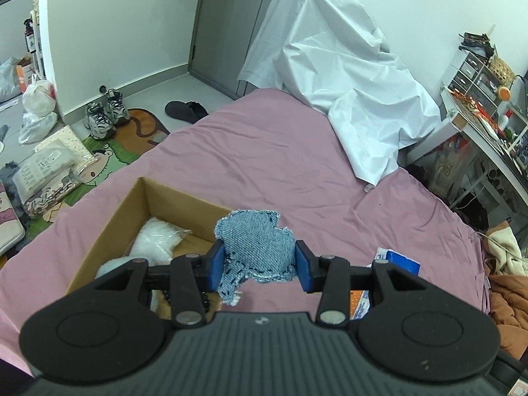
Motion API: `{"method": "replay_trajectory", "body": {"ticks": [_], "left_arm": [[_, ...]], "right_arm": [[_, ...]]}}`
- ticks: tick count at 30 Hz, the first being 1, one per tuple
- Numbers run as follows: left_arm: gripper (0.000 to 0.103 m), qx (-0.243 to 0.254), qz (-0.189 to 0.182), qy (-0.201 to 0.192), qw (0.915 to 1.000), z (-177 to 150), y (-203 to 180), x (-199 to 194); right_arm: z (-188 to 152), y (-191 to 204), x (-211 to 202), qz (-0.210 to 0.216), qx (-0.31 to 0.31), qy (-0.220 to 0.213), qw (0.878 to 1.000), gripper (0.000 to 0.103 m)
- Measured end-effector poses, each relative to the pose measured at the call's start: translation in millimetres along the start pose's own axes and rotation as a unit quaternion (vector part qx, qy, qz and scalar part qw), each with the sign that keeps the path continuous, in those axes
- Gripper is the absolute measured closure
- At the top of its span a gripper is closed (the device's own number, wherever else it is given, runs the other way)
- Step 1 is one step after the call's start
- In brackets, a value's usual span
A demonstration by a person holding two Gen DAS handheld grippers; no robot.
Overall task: Organize soft objects
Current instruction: 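Carry the cloth and tissue pack into the box and open both tools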
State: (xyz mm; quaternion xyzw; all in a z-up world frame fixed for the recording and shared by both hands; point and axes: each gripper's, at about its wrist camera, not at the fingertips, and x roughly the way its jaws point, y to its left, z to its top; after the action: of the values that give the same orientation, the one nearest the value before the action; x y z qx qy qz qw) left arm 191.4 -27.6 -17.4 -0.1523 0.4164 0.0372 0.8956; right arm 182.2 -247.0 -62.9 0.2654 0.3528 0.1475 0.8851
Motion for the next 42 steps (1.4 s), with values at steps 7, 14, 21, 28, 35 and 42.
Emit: {"method": "replay_trajectory", "body": {"ticks": [7, 14, 21, 28, 35, 42], "left_arm": [[0.06, -0.011, 0.004, 0.001, 0.9999, 2, 21, -4], [0.06, -0.028, 0.006, 0.007, 0.9996, 5, 46, -6], [0.06, -0.032, 0.004, 0.011, 0.9994, 3, 61, -5], [0.06, -0.043, 0.004, 0.025, 0.9988, -3, 77, 1], [0.059, -0.058, -0.005, 0.064, 0.9962, -18, 92, 17], [0.05, -0.067, -0.016, 0.116, 0.9908, -30, 99, 33]], "right_arm": [[-5, 20, 4, 0.007, -0.025, 0.009, 1.0, 0.056], [-12, 42, 9, 0.017, -0.05, 0.02, 0.998, 0.056], [-19, 58, 15, 0.023, -0.069, 0.03, 0.997, 0.056], [-25, 68, 21, 0.025, -0.082, 0.038, 0.996, 0.056], [-34, 78, 32, 0.02, -0.097, 0.056, 0.994, 0.056], [-38, 86, 39, 0.014, -0.107, 0.064, 0.992, 0.056]]}}
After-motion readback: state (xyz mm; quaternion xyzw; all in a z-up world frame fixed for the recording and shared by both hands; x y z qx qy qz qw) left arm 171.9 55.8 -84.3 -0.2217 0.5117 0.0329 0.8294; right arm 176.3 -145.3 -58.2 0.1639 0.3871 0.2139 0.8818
